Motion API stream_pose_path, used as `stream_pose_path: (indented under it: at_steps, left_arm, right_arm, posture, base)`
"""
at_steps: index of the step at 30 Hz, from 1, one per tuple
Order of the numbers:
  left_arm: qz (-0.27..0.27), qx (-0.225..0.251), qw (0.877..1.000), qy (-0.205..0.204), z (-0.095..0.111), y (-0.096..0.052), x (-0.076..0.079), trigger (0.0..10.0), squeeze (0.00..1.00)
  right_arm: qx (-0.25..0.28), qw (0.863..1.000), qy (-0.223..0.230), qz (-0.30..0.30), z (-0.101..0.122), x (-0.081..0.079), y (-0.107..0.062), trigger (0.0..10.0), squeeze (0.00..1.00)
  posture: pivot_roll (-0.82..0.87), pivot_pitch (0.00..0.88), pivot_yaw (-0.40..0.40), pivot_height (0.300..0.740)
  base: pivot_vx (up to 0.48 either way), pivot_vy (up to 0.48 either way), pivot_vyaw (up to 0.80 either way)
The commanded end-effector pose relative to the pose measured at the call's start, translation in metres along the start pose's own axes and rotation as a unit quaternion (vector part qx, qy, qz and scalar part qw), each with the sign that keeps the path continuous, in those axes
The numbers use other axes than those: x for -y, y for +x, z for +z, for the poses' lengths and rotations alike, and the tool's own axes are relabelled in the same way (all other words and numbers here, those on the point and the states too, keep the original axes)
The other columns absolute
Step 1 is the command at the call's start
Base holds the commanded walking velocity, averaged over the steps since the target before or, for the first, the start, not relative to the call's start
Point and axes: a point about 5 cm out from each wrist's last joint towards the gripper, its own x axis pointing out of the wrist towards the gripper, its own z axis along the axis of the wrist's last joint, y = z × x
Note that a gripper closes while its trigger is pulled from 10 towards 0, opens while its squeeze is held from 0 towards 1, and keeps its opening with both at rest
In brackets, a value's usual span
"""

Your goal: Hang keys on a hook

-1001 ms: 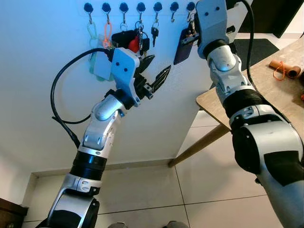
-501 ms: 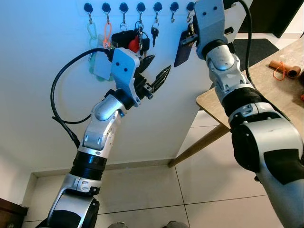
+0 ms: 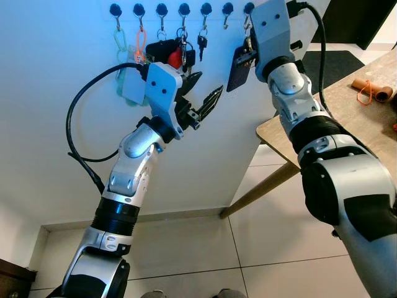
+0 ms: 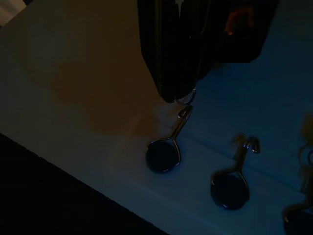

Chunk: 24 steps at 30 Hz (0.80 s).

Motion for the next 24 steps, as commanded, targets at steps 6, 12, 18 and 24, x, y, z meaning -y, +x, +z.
stream_pose_path:
  at_steps: [6,12,18,24]
  left_arm:
    - [-0.003,0.001,1.0,0.007,0.003,-0.001,0.002,10.0,0.0]
    - [-0.005,0.0,1.0,0.009,0.002,-0.001,0.002,10.0,0.0]
    - [-0.006,0.0,1.0,0.009,0.002,0.0,0.003,10.0,0.0]
    - [-0.006,0.001,1.0,0.009,0.003,0.0,0.002,10.0,0.0]
  right_arm:
    - [-0.008,1.0,-0.002,0.009,0.0,-0.004,0.001,10.0,0.0]
    - [-0.011,1.0,-0.001,0.016,-0.006,-0.008,-0.002,10.0,0.0]
    - [-0.013,1.0,0.003,0.024,-0.013,-0.014,-0.005,10.0,0.0]
    - [-0.011,1.0,0.007,0.027,-0.018,-0.018,-0.008,10.0,0.0]
  posture:
    - [0.06,0.093,-0.059,0.74]
    - [0.06,0.095,-0.057,0.74]
    - [0.05,0.096,-0.056,0.74]
    - [0.05,0.095,-0.051,0.74]
  base:
    - [0.0,0.0,0.0]
    - [0.0,0.0,0.0]
    - [0.0,0.0,0.0]
    - [0.0,0.0,0.0]
